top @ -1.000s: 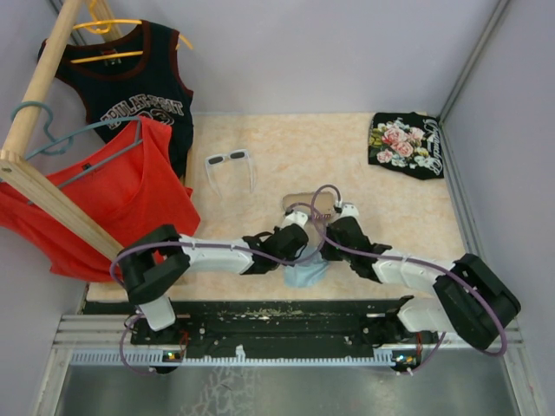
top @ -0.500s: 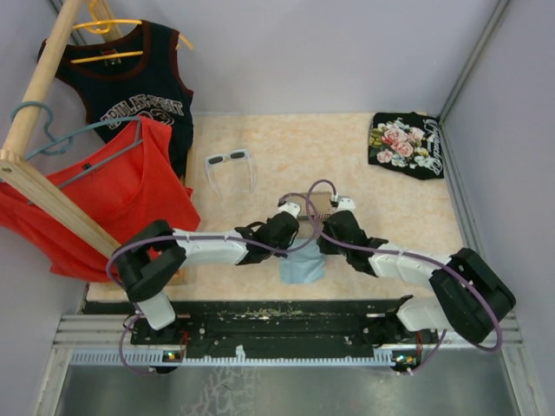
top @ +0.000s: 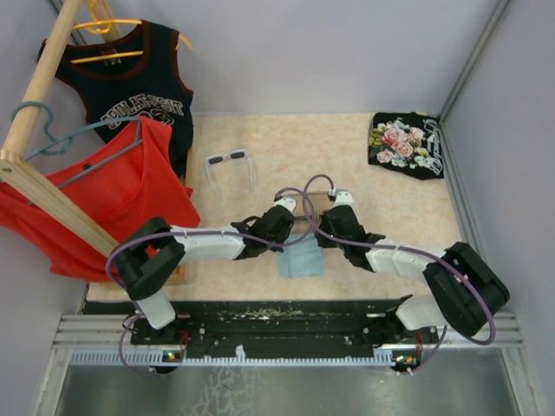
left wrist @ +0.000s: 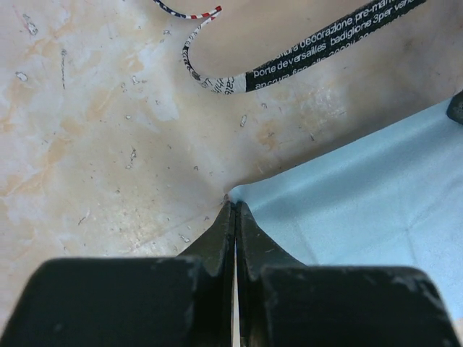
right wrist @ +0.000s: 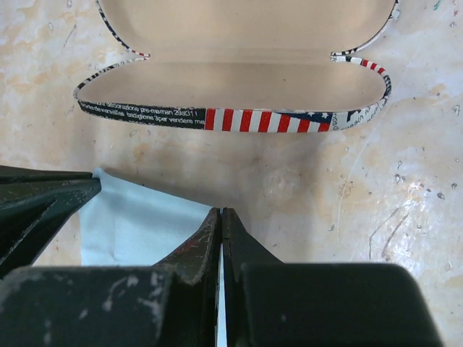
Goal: Organize the sunglasses
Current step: Fold the glasses cleaning cloth at the center of the board.
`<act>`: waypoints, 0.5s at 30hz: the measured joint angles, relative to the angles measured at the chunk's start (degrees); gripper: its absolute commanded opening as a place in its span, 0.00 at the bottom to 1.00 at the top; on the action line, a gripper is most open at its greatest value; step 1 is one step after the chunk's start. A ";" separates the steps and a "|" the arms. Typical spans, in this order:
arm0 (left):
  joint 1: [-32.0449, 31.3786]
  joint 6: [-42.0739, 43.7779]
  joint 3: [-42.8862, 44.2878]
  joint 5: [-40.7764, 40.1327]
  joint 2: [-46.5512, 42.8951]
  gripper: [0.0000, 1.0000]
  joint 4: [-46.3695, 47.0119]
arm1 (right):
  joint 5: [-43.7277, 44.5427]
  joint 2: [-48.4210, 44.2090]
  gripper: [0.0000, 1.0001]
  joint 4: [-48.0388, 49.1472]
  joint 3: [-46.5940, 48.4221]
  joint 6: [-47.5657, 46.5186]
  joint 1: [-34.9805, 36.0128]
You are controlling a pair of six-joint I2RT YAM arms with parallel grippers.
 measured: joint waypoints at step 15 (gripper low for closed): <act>0.46 3.91 -2.49 4.11 -6.45 0.00 3.52 | -2.23 -0.28 0.00 0.81 0.22 -2.54 -0.22</act>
